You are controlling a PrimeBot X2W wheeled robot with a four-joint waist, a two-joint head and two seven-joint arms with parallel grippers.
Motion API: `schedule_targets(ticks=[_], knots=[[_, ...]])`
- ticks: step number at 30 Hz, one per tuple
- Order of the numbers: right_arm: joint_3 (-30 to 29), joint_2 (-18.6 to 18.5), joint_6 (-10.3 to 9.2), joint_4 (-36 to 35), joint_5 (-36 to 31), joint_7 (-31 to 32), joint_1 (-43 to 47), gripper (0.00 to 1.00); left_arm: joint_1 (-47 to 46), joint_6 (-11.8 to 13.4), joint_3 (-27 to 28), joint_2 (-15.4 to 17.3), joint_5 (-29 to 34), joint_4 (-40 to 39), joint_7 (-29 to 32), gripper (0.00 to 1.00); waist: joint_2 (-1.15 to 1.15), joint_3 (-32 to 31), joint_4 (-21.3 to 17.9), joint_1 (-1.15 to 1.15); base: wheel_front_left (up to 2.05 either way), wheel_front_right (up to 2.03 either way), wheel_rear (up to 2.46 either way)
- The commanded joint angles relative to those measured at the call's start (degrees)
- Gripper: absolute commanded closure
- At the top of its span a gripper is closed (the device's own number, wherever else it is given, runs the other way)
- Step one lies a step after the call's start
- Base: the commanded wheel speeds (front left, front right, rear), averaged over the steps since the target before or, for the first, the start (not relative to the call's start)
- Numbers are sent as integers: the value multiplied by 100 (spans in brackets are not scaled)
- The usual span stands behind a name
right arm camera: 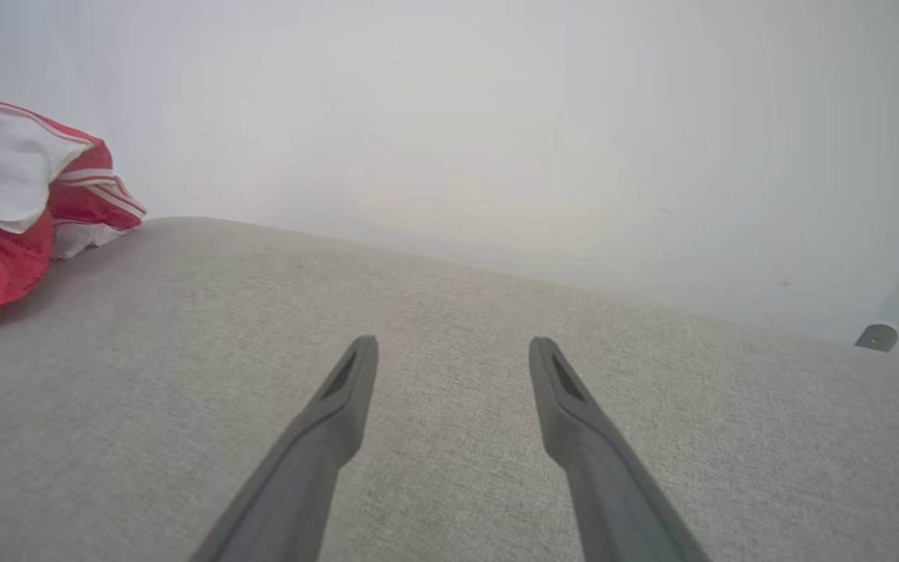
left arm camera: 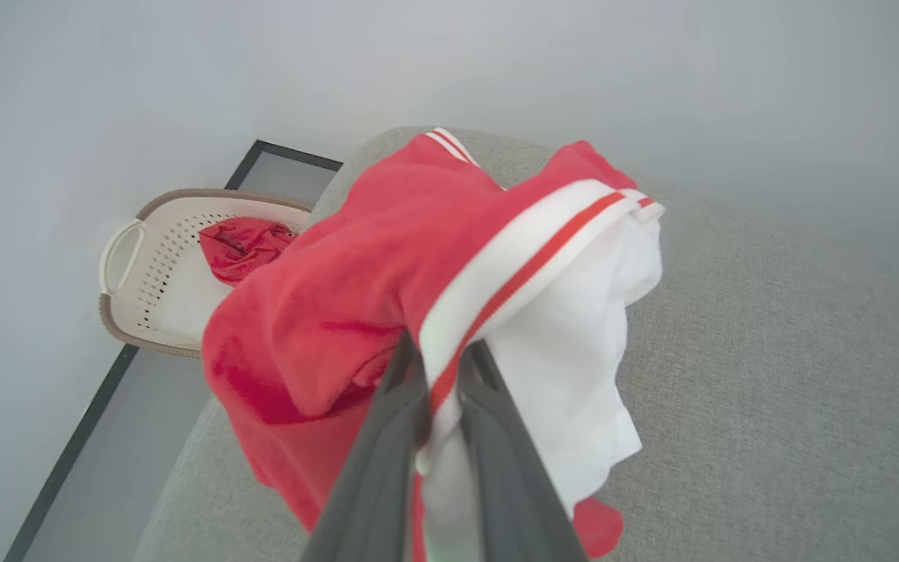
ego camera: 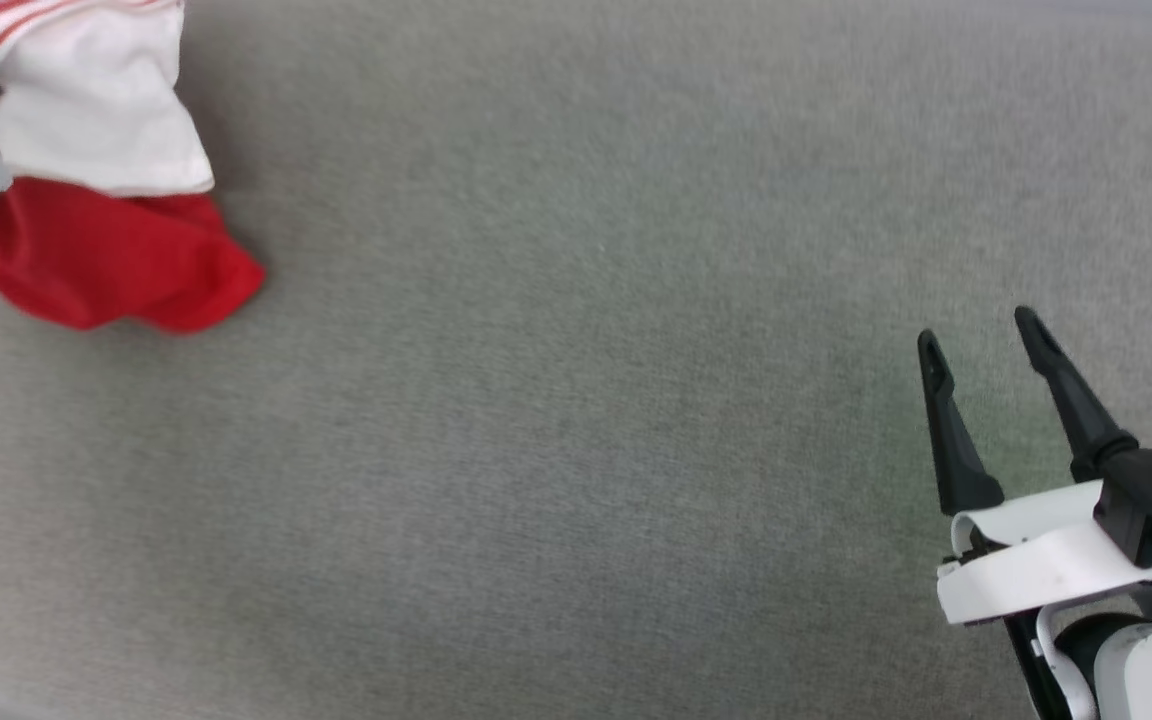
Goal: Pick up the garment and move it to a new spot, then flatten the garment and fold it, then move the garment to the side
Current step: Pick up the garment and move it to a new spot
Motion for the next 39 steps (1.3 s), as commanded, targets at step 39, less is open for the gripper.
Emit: schedule_targets(ticks=[39], knots=[[-1290, 156, 1, 361, 295, -669, 717, 0, 540, 585, -1205, 100, -1473, -5193, 1024, 100, 0, -1844, -1104, 0, 0, 0, 0]])
